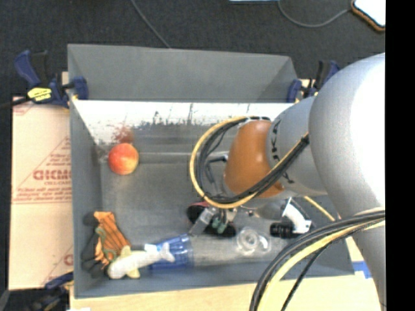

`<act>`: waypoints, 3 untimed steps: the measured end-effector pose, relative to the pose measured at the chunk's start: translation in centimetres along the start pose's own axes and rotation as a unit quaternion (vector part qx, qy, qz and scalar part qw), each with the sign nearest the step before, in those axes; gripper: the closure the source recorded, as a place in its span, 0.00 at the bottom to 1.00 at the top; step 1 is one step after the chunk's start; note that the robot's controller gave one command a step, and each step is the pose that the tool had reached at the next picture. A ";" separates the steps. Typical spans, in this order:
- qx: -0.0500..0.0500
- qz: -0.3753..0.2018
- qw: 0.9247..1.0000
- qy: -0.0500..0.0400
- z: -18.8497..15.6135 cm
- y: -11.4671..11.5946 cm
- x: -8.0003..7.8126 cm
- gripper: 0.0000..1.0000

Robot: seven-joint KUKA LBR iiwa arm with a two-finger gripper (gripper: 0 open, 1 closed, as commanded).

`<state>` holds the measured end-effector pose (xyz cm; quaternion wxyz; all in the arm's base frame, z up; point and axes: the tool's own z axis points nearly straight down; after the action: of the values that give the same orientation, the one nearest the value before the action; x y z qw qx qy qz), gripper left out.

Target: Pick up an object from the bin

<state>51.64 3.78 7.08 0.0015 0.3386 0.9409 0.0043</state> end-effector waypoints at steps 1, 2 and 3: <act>0.000 -0.001 1.000 0.000 -0.7 -0.1 0.0 1.00; 0.004 -0.002 1.000 0.004 -3.4 -0.3 0.2 1.00; 0.003 -0.004 1.000 0.002 -7.1 -0.2 0.0 1.00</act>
Offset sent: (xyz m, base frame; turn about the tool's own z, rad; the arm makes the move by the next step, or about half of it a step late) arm -0.0004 -0.0005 0.1101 -0.0011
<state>51.47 3.56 14.23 -0.0013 0.3352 0.9421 0.0023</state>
